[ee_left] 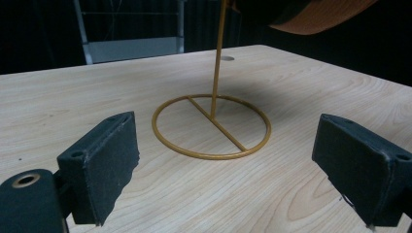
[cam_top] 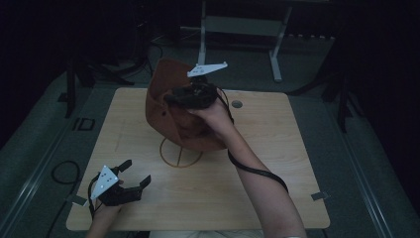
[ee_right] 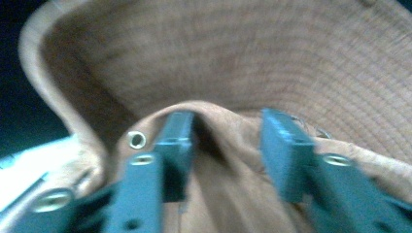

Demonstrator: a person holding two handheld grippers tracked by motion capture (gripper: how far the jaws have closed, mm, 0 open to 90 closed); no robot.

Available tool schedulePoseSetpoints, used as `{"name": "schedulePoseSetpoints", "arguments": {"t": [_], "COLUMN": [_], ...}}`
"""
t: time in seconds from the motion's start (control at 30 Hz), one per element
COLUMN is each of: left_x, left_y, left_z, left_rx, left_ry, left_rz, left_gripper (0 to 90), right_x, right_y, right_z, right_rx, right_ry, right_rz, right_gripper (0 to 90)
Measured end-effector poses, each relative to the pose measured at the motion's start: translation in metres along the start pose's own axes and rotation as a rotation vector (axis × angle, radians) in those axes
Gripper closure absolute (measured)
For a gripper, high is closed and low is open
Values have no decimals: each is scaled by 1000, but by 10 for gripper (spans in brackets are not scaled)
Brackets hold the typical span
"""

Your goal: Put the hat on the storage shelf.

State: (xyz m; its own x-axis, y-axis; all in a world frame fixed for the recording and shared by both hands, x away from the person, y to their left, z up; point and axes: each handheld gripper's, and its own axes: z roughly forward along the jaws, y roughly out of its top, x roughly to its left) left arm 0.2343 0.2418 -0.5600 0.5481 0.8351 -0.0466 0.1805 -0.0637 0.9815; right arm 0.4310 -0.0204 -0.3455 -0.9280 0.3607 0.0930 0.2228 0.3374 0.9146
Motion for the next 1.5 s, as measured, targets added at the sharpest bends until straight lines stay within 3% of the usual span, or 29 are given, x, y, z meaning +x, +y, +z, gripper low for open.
{"name": "schedulePoseSetpoints", "arguments": {"t": [0.1,0.33,0.63,0.83,1.0,1.5], "left_x": [0,0,-1,-2,-2,-1], "left_y": [0,-1,-2,-3,-3,-5], "left_z": [0,0,2,3,3,2], "left_rx": [-1,4,9,14,14,23], "left_ry": [0,-3,-3,-3,0,16], "left_rz": [2,-2,0,1,-1,10], "left_gripper": [103,102,102,102,102,102], "right_x": [3,5,-5,-13,-21,-40], "right_y": [-3,-4,-14,-23,-31,-73], "right_z": [4,0,-18,-36,-53,-92], "right_rx": [10,4,-15,-83,-101,-76], "right_ry": [-7,-13,9,-36,-67,-165], "right_rz": [-1,3,8,-5,-3,-8], "right_gripper": [344,311,190,153,153,153]}}
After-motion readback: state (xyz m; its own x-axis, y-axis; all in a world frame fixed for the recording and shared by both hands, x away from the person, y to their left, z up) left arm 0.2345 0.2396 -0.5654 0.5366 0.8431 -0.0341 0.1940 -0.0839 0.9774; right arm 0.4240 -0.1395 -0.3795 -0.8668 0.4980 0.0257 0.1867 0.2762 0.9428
